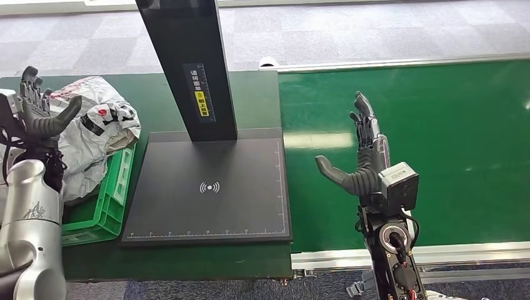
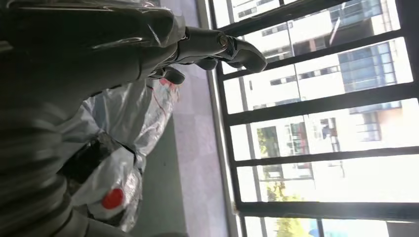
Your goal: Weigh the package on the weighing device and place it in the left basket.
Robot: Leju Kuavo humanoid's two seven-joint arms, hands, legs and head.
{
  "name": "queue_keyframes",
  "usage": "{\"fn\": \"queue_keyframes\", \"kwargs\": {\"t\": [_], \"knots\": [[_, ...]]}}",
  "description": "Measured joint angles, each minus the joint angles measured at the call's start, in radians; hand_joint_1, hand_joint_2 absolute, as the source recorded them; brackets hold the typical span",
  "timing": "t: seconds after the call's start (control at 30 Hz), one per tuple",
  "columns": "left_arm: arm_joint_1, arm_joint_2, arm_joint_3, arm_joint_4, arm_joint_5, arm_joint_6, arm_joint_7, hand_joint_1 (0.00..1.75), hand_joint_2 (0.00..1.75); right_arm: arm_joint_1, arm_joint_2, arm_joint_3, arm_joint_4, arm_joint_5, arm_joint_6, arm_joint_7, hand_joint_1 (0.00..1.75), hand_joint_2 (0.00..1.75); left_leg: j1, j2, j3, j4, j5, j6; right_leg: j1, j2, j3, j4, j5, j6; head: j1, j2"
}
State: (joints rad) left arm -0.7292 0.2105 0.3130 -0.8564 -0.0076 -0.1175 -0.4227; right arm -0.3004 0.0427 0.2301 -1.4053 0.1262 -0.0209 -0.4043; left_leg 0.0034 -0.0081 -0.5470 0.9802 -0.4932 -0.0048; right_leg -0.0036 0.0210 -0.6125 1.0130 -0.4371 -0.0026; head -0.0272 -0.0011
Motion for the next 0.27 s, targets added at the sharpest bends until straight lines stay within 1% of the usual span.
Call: {"fn": "queue_keyframes", "kwargs": {"t": [0.1,0.2,0.27], "knots": [[0.066,-0.029,-0.050,-0.149,0.098,-0.020,0.007,0.00,1.75,0.000,0.000,-0.005,0.005,0.002,-0.002,-0.004,0.00,1.75,0.000,0.000,0.000,0.000,0.000,0.000,0.000,0.000,0.000,0.000,0.000,0.000,0.000,0.000],[0.134,-0.052,-0.109,-0.277,0.123,-0.016,0.001,0.00,1.75,0.000,0.000,-0.012,0.006,0.004,-0.007,-0.005,0.00,1.75,0.000,-0.001,0.000,0.000,0.000,0.000,0.000,0.000,0.000,0.000,0.000,0.000,0.000,0.000],[0.164,-0.061,-0.138,-0.326,0.127,-0.013,-0.003,0.00,1.75,0.001,0.000,-0.015,0.006,0.005,-0.010,-0.006,0.00,1.75,0.000,-0.001,0.000,0.000,0.000,0.000,0.000,0.000,0.000,0.000,0.000,0.000,0.000,0.000]]}}
